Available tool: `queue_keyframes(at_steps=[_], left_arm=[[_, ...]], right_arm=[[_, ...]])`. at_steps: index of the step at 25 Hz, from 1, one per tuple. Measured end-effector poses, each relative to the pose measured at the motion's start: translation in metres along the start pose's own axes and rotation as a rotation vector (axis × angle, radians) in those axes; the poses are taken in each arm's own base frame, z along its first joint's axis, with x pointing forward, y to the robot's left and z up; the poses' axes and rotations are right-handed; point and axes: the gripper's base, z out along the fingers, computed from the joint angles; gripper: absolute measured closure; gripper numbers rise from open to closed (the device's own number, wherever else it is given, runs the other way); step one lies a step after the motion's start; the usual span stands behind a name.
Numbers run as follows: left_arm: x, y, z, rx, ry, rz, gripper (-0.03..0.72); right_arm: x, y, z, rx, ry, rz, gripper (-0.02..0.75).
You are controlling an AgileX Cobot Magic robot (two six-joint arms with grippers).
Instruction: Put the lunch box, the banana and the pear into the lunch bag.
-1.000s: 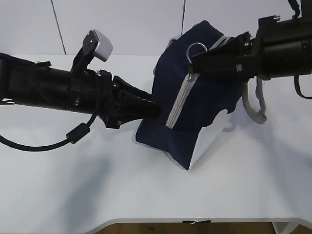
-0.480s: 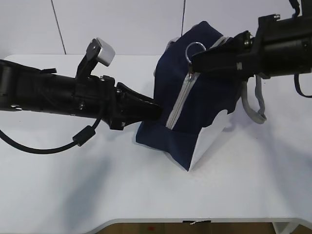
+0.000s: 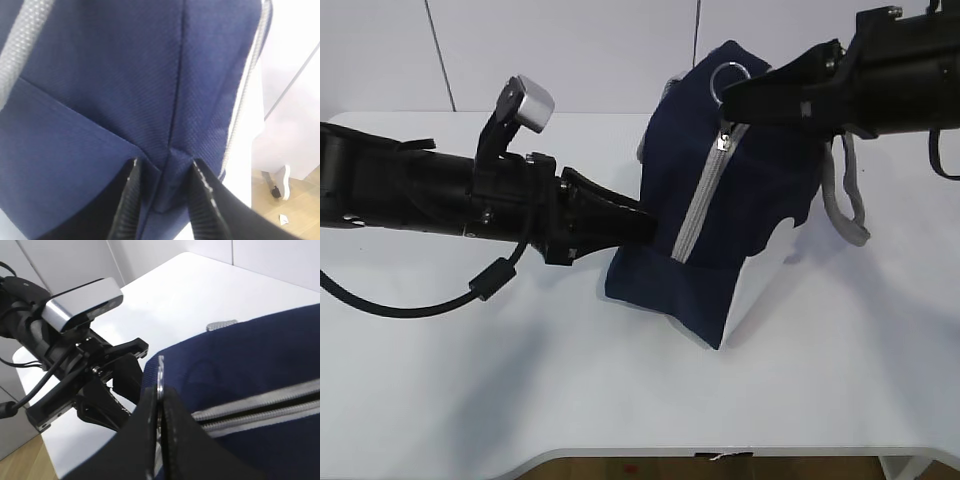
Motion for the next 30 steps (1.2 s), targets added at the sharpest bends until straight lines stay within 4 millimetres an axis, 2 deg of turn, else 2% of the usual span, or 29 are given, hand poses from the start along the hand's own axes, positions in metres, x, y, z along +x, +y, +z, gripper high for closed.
queue_keyframes(at_steps=[8, 30], left_arm=[[0.0, 0.0, 0.0, -0.001, -0.002, -0.002, 0.504], [-0.001, -0.002, 0.0, 0.027, -0.014, -0.002, 0.51]], right_arm=[[0.003, -0.006, 0.001, 0.05, 0.023, 0.026, 0.731], [0.005, -0.015, 0.006, 0.109, 0.017, 0.082, 0.731]])
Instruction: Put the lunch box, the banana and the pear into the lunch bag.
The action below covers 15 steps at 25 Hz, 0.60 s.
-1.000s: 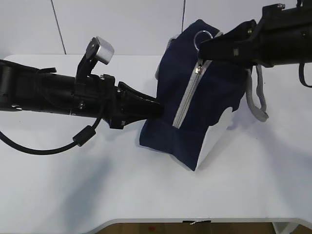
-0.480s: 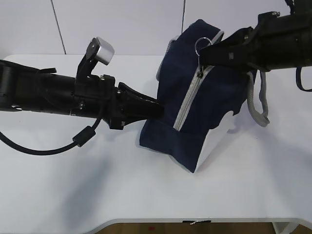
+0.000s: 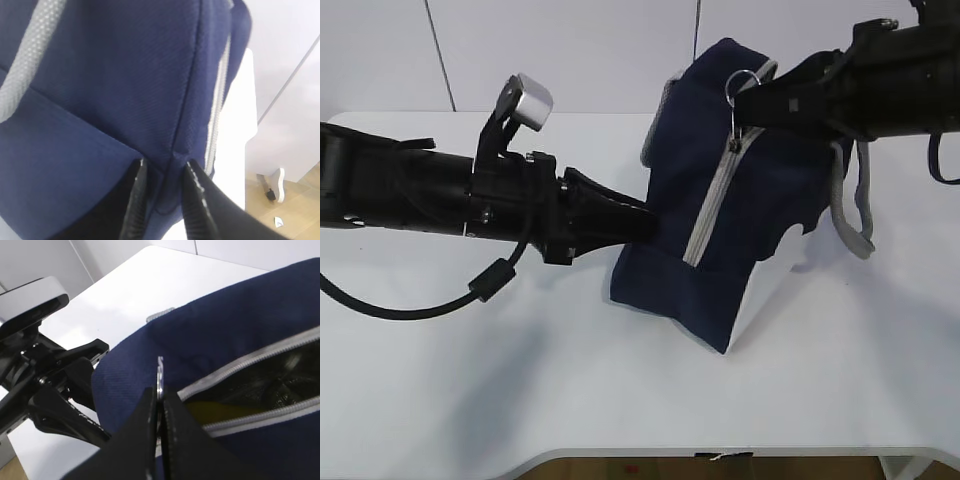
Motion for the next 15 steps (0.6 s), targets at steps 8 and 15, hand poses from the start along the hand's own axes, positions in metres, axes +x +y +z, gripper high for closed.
queue_keyframes(at_steps=[8, 15], left_arm=[[-0.001, -0.002, 0.0, 0.019, -0.013, -0.002, 0.511], [-0.002, -0.005, 0.003, 0.033, -0.016, -0.001, 0.511]], right_arm=[[-0.004, 0.0, 0.0, 0.003, -0.031, 0.033, 0.731], [-0.012, 0.0, -0.001, 0.003, -0.05, 0.022, 0.731]])
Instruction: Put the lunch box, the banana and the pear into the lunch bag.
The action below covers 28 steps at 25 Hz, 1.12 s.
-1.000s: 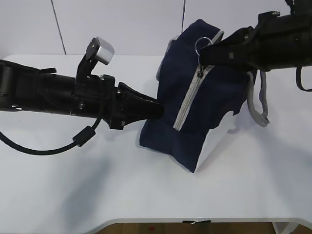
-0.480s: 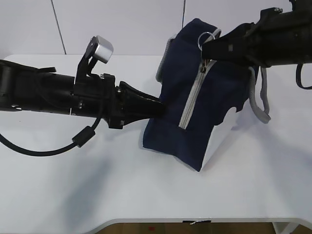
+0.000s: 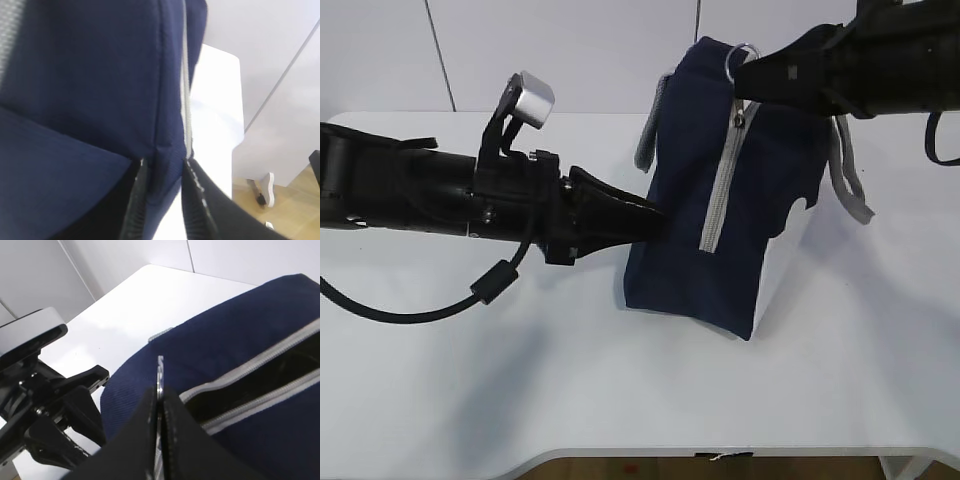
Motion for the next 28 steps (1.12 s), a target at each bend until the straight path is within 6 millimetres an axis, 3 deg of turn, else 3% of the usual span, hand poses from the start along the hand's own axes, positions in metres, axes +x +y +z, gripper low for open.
queue_keyframes(at_steps=[4, 9, 12, 15, 18, 20, 24, 28], left_arm=[[0.0001, -0.0047, 0.0043, 0.016, 0.005, 0.005, 0.533], [0.0006, -0.006, 0.0053, 0.022, 0.011, 0.01, 0.638], [0.0007, -0.0061, 0.0053, 0.023, 0.012, 0.001, 0.643], [0.0003, -0.0069, 0.0053, 0.032, 0.008, -0.007, 0.548], [-0.0008, -0.0091, 0.0052, 0.057, -0.004, -0.013, 0.349], [-0.0011, -0.0097, 0.0051, 0.063, -0.007, -0.018, 0.256], [-0.0011, -0.0097, 0.0051, 0.063, -0.007, -0.021, 0.216], [-0.0005, -0.0082, 0.0052, 0.047, -0.001, -0.022, 0.235]], right_arm=[[0.0, 0.0, 0.0, 0.0, 0.0, 0.007, 0.731], [0.0, 0.0, 0.0, 0.0, 0.0, 0.015, 0.731], [0.0, 0.0002, 0.0, -0.002, 0.0, 0.016, 0.731], [0.0, 0.0002, 0.0, -0.002, 0.0, 0.017, 0.731], [0.0001, 0.0003, 0.0, -0.004, 0.001, 0.019, 0.731], [0.0, 0.0003, 0.0, -0.003, 0.0, 0.02, 0.731], [0.0, 0.0003, 0.0, -0.003, 0.0, 0.02, 0.731], [0.0, 0.0005, 0.0, -0.005, 0.0, 0.02, 0.731]])
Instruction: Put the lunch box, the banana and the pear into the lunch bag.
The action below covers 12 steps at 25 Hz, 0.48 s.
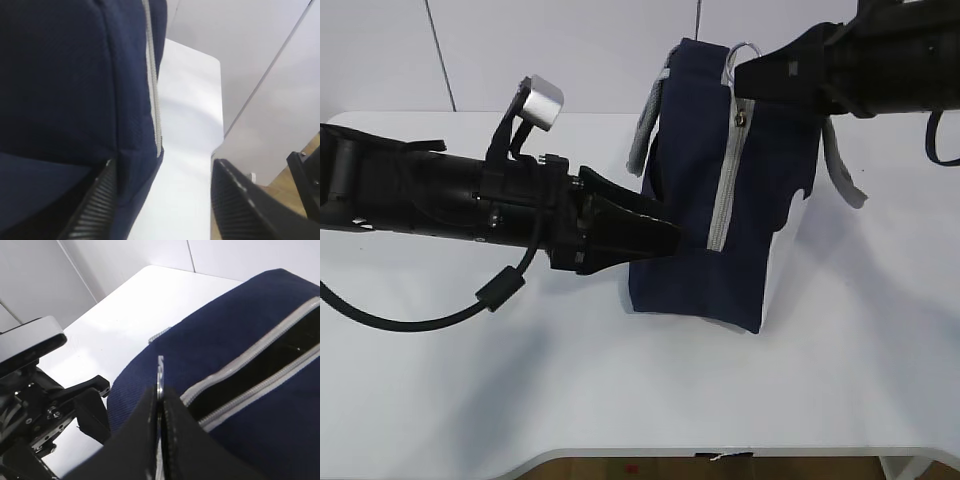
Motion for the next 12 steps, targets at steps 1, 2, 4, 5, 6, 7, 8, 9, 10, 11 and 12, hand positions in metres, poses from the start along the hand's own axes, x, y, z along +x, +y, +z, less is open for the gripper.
queue_keyframes(at_steps=[1, 2, 4, 5, 6, 7, 8, 9, 10, 11, 12], left_arm=[[0.0, 0.001, 0.0, -0.007, 0.003, 0.0, 0.235], [0.001, 0.001, 0.0, -0.012, 0.006, 0.0, 0.237], [-0.001, 0.003, 0.0, -0.025, 0.007, 0.005, 0.239], [-0.004, 0.004, 0.0, -0.03, 0.004, 0.013, 0.241], [-0.007, 0.005, 0.001, -0.034, 0.001, 0.021, 0.244], [-0.011, 0.006, 0.001, -0.035, -0.007, 0.032, 0.248], [-0.014, 0.007, 0.001, -0.037, -0.014, 0.041, 0.252], [-0.016, 0.008, 0.0, -0.04, -0.018, 0.046, 0.257], [-0.018, 0.009, 0.0, -0.043, -0.022, 0.051, 0.264], [-0.019, 0.01, -0.001, -0.051, -0.024, 0.054, 0.27], [-0.02, 0.013, -0.003, -0.062, -0.026, 0.053, 0.274]], right_arm=[[0.0, 0.0, 0.0, 0.0, 0.0, 0.0, 0.731], [0.0, 0.0, 0.0, 0.0, 0.0, 0.0, 0.731], [0.0, 0.0, 0.0, 0.0, 0.0, 0.0, 0.731], [0.0, 0.0, 0.0, 0.0, 0.0, 0.0, 0.731], [0.0, 0.0, 0.0, 0.0, 0.0, 0.0, 0.731], [0.0, 0.0, 0.0, 0.0, -0.001, 0.0, 0.731], [0.0, 0.0, 0.0, 0.0, -0.001, 0.0, 0.731], [0.0, 0.0, 0.0, 0.0, -0.001, 0.0, 0.731], [0.0, 0.0, 0.0, 0.0, -0.001, 0.0, 0.731], [0.0, 0.0, 0.0, 0.0, -0.001, 0.0, 0.731], [0.0, 0.0, 0.0, 0.0, -0.001, 0.0, 0.731]])
